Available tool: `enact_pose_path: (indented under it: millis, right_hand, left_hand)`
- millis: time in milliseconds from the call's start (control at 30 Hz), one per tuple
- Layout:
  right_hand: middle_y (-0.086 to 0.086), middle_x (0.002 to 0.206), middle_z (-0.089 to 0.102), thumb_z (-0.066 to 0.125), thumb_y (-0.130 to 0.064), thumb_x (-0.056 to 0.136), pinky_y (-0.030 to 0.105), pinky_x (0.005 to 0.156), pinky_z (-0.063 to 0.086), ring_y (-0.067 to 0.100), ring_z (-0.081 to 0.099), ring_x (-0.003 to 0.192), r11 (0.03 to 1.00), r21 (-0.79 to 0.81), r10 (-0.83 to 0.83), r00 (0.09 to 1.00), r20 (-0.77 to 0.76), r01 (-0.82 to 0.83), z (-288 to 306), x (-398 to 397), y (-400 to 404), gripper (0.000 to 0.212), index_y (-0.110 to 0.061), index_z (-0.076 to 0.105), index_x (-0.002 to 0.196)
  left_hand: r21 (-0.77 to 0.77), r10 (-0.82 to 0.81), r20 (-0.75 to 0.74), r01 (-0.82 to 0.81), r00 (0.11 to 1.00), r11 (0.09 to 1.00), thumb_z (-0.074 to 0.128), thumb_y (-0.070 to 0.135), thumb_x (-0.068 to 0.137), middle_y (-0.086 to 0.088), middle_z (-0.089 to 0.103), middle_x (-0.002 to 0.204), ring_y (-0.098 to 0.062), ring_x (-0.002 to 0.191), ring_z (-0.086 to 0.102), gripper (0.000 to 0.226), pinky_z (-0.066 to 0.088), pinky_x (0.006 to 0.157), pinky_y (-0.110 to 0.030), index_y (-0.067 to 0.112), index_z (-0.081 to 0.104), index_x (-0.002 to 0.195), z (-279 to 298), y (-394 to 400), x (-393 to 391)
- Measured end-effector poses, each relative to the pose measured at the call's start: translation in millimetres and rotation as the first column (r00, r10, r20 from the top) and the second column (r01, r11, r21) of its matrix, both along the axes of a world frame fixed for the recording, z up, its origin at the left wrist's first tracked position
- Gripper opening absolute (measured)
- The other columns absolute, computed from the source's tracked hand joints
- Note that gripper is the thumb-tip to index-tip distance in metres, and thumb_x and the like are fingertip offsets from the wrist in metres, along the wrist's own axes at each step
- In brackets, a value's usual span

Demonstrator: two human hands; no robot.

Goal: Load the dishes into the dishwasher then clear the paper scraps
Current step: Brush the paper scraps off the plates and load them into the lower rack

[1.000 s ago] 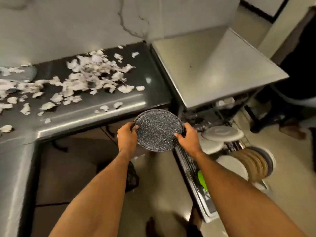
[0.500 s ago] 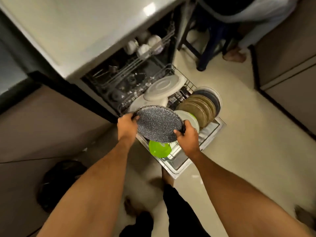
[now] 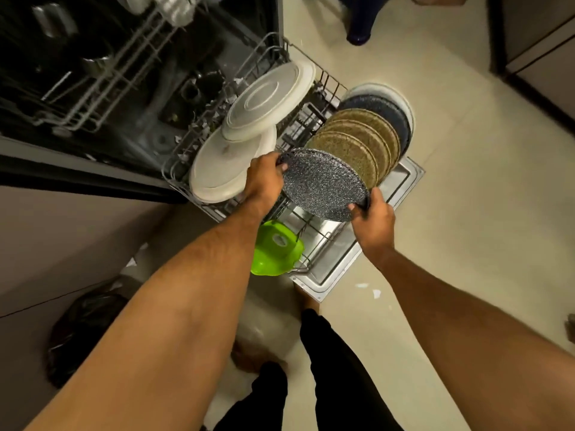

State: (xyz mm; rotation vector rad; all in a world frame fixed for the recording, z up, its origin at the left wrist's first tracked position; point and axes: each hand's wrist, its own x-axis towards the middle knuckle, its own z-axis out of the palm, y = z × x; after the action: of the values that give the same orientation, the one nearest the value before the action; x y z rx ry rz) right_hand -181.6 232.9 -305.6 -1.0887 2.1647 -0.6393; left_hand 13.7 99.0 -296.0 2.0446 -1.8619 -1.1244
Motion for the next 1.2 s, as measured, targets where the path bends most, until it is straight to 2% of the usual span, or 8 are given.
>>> enact_pose_path:
  millis: [300,400,533,667,767,833,1000,1200]
  right_hand:
    - [0.003,0.085,0.064,0.063,-0.004,0.093,0.030,0.066,0.043,0.021,0.056,0.076,0.999,0.022,0.046,0.999,0.027,-0.047,-50,7,2,0.016,-0.012,0.053,0.103]
    - [0.005,0.083,0.064,0.063,-0.003,0.093,0.033,0.064,0.048,0.022,0.059,0.075,0.998,0.022,0.061,0.998,0.016,-0.061,-56,11,2,0.015,-0.011,0.053,0.099]
    - [0.001,0.084,0.061,0.063,-0.001,0.093,0.026,0.065,0.038,0.019,0.055,0.074,0.993,0.035,0.109,0.994,0.015,-0.110,-60,18,3,0.013,-0.007,0.056,0.100]
    - [0.003,0.086,0.062,0.061,0.003,0.090,0.022,0.067,0.036,0.018,0.055,0.076,0.984,0.056,0.172,0.985,-0.005,-0.171,-62,22,6,0.017,-0.005,0.060,0.106]
    - [0.014,0.094,0.071,0.060,0.005,0.086,0.028,0.069,0.048,0.030,0.066,0.084,0.961,0.096,0.263,0.965,-0.024,-0.259,-65,25,5,0.022,-0.005,0.063,0.105]
    - [0.017,0.103,0.072,0.061,0.004,0.085,0.037,0.079,0.058,0.037,0.068,0.094,0.952,0.120,0.289,0.957,-0.030,-0.283,-65,28,2,0.026,-0.004,0.063,0.110]
    - [0.014,0.112,0.071,0.067,-0.004,0.085,0.036,0.085,0.054,0.036,0.066,0.105,0.954,0.130,0.274,0.962,-0.007,-0.271,-63,32,-7,0.032,-0.007,0.063,0.117]
    - [0.012,0.112,0.072,0.071,-0.008,0.086,0.033,0.084,0.051,0.033,0.067,0.104,0.953,0.139,0.274,0.962,-0.013,-0.270,-62,32,-9,0.030,-0.008,0.062,0.115]
  left_hand:
    - [-0.026,-0.030,0.096,0.032,0.995,0.999,0.059,0.016,0.098,-0.015,0.069,0.113,-0.034,0.108,0.061,0.022,0.051,0.092,-0.047,0.008,0.065,0.118,-58,9,3]
    - [-0.052,-0.017,0.101,0.022,0.995,0.998,0.059,0.016,0.098,-0.014,0.067,0.118,-0.033,0.113,0.059,0.025,0.049,0.095,-0.044,0.009,0.063,0.122,-64,11,1]
    - [-0.048,0.022,0.134,-0.015,0.991,0.999,0.061,0.016,0.098,-0.011,0.066,0.124,-0.029,0.117,0.058,0.031,0.045,0.096,-0.038,0.011,0.060,0.128,-72,14,-2]
    - [-0.019,0.056,0.093,-0.054,0.994,0.998,0.060,0.011,0.097,-0.011,0.066,0.123,-0.025,0.116,0.059,0.032,0.048,0.097,-0.036,0.010,0.059,0.129,-81,15,-1]
    - [-0.013,0.023,0.104,-0.022,0.994,1.000,0.061,0.009,0.094,-0.010,0.065,0.127,-0.026,0.119,0.059,0.038,0.051,0.100,-0.039,0.012,0.057,0.132,-88,15,-2]
    - [-0.012,0.023,0.099,-0.022,0.995,1.000,0.062,0.007,0.093,-0.010,0.062,0.131,-0.027,0.122,0.058,0.043,0.050,0.103,-0.041,0.011,0.055,0.135,-92,15,-4]
    - [-0.008,0.013,0.106,-0.013,0.994,1.000,0.066,0.001,0.089,-0.011,0.054,0.142,-0.028,0.130,0.053,0.060,0.048,0.107,-0.044,0.009,0.046,0.145,-97,18,-5]
    - [-0.031,0.027,0.136,-0.023,0.990,0.999,0.065,0.005,0.090,-0.011,0.051,0.146,-0.027,0.131,0.052,0.062,0.048,0.106,-0.040,0.009,0.042,0.148,-94,24,-4]
